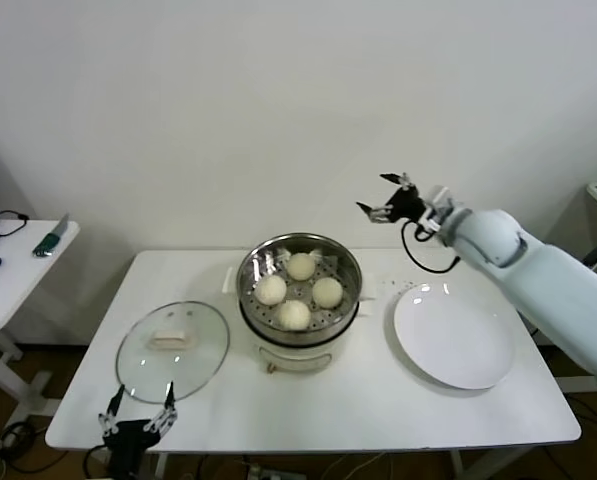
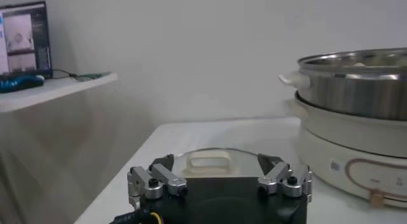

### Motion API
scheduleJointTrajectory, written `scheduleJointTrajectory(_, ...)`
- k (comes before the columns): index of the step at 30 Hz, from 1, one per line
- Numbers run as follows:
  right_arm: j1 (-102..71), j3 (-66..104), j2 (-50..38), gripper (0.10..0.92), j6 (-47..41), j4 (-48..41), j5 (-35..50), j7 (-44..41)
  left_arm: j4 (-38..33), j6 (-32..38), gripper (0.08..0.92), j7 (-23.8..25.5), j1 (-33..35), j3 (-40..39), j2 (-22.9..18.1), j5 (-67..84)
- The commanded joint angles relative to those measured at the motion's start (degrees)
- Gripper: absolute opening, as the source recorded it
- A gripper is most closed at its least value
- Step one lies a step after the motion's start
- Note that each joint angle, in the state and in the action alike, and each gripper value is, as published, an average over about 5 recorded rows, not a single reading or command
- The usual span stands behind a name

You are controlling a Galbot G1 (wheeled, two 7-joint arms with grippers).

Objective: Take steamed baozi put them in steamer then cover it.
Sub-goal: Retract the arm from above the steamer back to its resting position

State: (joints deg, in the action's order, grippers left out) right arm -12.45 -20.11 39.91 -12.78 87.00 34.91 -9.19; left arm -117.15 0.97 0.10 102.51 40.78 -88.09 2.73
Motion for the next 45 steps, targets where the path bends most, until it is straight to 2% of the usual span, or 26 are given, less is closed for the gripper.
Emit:
scheduleJointTrajectory(1, -38.9, 37.4, -2.2, 0.823, 3.7, 9.5, -1.2, 5.8, 0.8, 1.7, 0.823, -0.8, -0.8, 0.4, 0.7, -3.4)
scheduleJointTrajectory(8, -57.5, 52.8, 6.9, 0.823, 12.3, 13.3, -2.8, 4.9, 1.4, 5.0, 0.823, -2.3, -0.3, 1.2, 1.6, -9.3)
scheduleJointTrajectory(17, -70.1, 57.6, 18.7, 0.823, 24.2, 12.7, -5.6, 1.6, 2.2, 8.3, 0.823, -4.8, 0.3, 2.1, 3.4, -15.8)
scheduleJointTrajectory(26, -73.9, 56.5, 24.3, 0.823, 31.0, 9.0, -10.3, 0.4, 1.9, 11.3, 0.823, -19.3, -1.6, 3.2, 6.2, -39.8)
scheduleJointTrajectory(33, -73.9, 54.8, 26.6, 0.823, 32.2, 7.1, -10.9, 0.7, 4.0, 4.5, 0.823, -27.2, -2.7, 1.2, 8.1, -57.4)
scheduleJointTrajectory(37, -73.7, 54.0, 28.0, 0.823, 32.4, 7.1, -11.5, 0.7, 9.4, 1.7, 0.823, -27.2, -4.7, -0.1, 8.6, -62.8)
scheduleJointTrajectory(45, -73.7, 53.5, 28.8, 0.823, 33.1, 6.7, -11.7, 0.7, 18.9, 1.6, 0.823, -24.3, -9.7, -0.9, 9.3, -68.4)
